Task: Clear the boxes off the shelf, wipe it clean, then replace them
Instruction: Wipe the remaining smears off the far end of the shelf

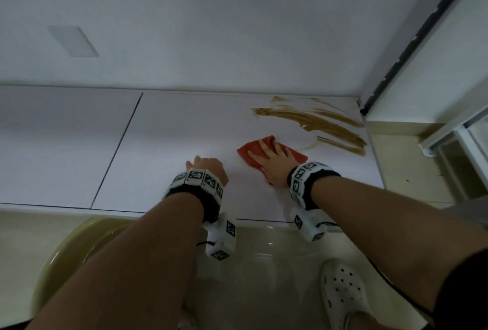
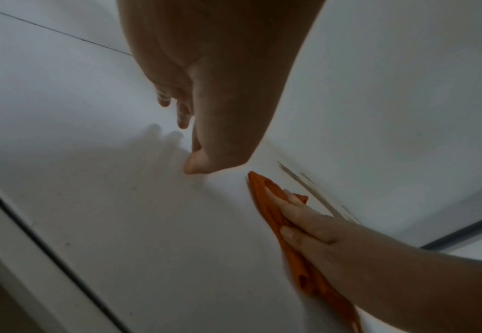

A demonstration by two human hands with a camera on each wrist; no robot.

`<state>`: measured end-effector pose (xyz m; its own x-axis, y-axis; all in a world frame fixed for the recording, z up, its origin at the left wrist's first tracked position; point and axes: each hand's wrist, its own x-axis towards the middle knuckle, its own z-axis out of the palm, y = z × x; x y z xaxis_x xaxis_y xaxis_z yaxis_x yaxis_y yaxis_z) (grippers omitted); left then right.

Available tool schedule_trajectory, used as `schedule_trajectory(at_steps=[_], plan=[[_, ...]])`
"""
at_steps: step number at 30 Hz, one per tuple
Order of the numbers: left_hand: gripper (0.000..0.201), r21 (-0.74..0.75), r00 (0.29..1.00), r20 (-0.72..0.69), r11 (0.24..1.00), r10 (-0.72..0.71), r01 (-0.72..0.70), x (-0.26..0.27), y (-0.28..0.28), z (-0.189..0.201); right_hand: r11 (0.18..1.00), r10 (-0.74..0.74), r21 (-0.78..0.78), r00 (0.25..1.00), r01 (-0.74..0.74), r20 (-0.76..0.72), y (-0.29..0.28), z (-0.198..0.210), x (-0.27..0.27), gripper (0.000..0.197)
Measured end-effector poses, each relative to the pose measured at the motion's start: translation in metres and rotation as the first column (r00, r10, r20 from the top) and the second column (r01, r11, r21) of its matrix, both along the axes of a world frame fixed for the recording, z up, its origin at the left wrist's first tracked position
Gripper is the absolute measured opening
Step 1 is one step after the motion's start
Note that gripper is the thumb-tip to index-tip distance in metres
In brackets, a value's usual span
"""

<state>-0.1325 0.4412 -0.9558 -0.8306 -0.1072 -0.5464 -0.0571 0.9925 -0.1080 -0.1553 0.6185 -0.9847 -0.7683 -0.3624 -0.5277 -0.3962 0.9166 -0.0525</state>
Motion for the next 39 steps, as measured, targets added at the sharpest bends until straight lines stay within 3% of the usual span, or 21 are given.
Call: schedule_trajectory(at_steps=[7,12,15,19,25,33,39], plan=[[0.041,0.006,1.000,0.008,1.000,0.028,-0.028,-0.002,0.002,0.000,0.976,-0.217,0.003,0.976,0.218,-0.017,0.043,0.007,-0.021,0.071],[0.038,0.017,0.998,-0.030,0.998,0.061,-0.060,0.003,0.008,0.010,0.941,-0.339,-0.038,0.936,0.337,-0.099,0.073,0.006,0.005,0.057],[0.036,-0.007,0.999,-0.003,0.999,0.037,-0.037,0.004,0.009,0.004,0.956,-0.294,-0.037,0.950,0.292,-0.100,0.068,0.008,0.025,0.058],[0.036,-0.030,1.000,0.025,0.999,0.019,-0.018,0.003,0.010,0.003,0.993,-0.113,-0.034,0.993,0.112,-0.028,0.034,0.007,0.037,0.058],[0.041,0.011,0.999,0.034,1.000,0.027,-0.027,0.006,0.006,0.000,1.000,-0.009,0.002,1.000,0.009,0.004,0.013,-0.001,0.011,0.059],[0.042,0.016,0.999,0.036,1.000,-0.016,0.015,-0.003,0.000,-0.004,0.973,-0.229,0.003,0.972,0.230,0.046,0.041,0.006,-0.011,0.059],[0.050,0.015,0.998,0.055,1.000,-0.011,0.010,0.002,-0.001,-0.001,0.881,-0.472,0.032,0.882,0.472,-0.013,0.091,0.005,0.018,0.058]])
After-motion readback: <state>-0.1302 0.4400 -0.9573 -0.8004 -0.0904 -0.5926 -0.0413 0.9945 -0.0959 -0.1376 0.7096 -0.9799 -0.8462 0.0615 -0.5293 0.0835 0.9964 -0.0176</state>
